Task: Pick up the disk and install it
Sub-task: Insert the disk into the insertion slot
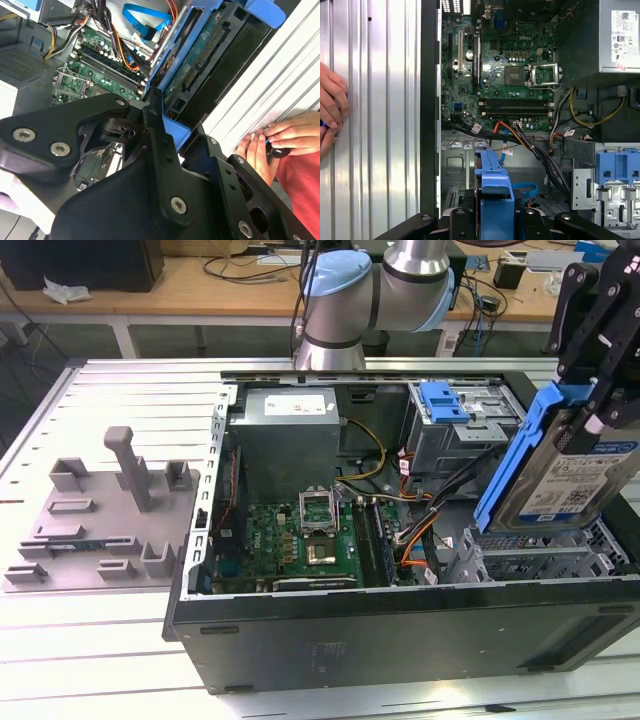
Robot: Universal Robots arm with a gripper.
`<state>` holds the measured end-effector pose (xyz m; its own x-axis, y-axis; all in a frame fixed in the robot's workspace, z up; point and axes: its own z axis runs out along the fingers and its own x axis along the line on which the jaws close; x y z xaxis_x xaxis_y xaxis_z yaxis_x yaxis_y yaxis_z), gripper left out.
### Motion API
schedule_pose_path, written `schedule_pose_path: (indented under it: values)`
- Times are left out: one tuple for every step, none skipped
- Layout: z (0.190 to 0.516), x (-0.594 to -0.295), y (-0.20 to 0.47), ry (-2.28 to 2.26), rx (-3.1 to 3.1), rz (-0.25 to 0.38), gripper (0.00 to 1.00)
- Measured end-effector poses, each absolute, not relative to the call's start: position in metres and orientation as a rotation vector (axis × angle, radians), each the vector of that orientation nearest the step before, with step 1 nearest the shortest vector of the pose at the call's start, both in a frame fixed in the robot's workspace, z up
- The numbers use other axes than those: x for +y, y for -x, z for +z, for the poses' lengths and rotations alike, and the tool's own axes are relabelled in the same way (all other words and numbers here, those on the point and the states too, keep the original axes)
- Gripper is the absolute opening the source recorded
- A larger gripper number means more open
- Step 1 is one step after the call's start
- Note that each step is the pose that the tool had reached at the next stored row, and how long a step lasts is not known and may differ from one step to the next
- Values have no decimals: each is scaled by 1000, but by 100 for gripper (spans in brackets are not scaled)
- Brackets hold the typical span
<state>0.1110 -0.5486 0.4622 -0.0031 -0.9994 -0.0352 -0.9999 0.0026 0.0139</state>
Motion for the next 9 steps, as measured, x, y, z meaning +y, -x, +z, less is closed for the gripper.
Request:
schedule_pose_path:
  values:
    - [462,-549,-111,2208,2213,54,36]
    - [462,-549,-111,2208,2213,54,36]
    - [462,-549,-111,2209,2212,54,36]
    - [461,-549,-111,2209,2212,54,36]
    - [461,-549,-111,2210,2211,54,36]
    - [461,-549,-111,2210,2211,54,36]
    - [460,-549,-111,2209,2211,55,36]
    - [460,-550,-112,2209,2211,55,36]
    - [460,-550,-112,2210,2211,54,36]
